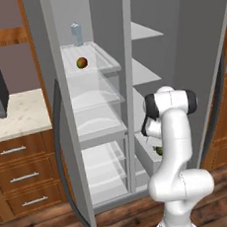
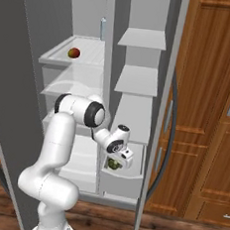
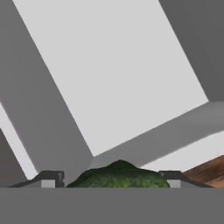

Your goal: Take the mango and broccoli from the fridge shelf and place them in the freezer drawer to begin freezing them.

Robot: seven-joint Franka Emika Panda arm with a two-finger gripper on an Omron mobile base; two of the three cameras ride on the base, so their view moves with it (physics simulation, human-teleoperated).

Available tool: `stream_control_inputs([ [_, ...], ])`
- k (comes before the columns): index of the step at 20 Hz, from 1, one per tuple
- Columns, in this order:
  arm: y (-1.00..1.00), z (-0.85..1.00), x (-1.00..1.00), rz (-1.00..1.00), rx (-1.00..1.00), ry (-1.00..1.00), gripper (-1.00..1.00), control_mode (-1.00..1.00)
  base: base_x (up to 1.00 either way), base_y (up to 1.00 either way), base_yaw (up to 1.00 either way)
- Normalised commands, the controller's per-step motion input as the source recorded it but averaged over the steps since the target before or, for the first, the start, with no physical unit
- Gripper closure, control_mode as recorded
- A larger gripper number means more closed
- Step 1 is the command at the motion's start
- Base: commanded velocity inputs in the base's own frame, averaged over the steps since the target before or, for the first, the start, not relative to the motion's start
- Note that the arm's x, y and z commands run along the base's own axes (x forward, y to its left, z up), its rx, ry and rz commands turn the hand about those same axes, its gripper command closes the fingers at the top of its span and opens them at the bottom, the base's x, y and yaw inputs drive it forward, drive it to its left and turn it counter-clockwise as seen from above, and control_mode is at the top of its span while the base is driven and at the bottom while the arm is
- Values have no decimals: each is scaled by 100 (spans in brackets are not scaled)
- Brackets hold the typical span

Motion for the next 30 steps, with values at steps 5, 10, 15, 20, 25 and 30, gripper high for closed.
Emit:
stream_control_inputs([
  [5,3,-45,16,5,0,0,100,-100,0,0,0],
  [10,24,-58,-4,7,0,0,100,-100,0,0,0],
  [15,35,-53,-22,3,0,0,-100,-100,0,0,0],
  [20,27,-39,-68,4,0,0,-100,-100,0,0,0],
  [25,4,-18,-71,3,0,-8,-100,-100,0,0,0],
  [30,0,-4,-65,1,0,-13,-100,-100,0,0,0],
])
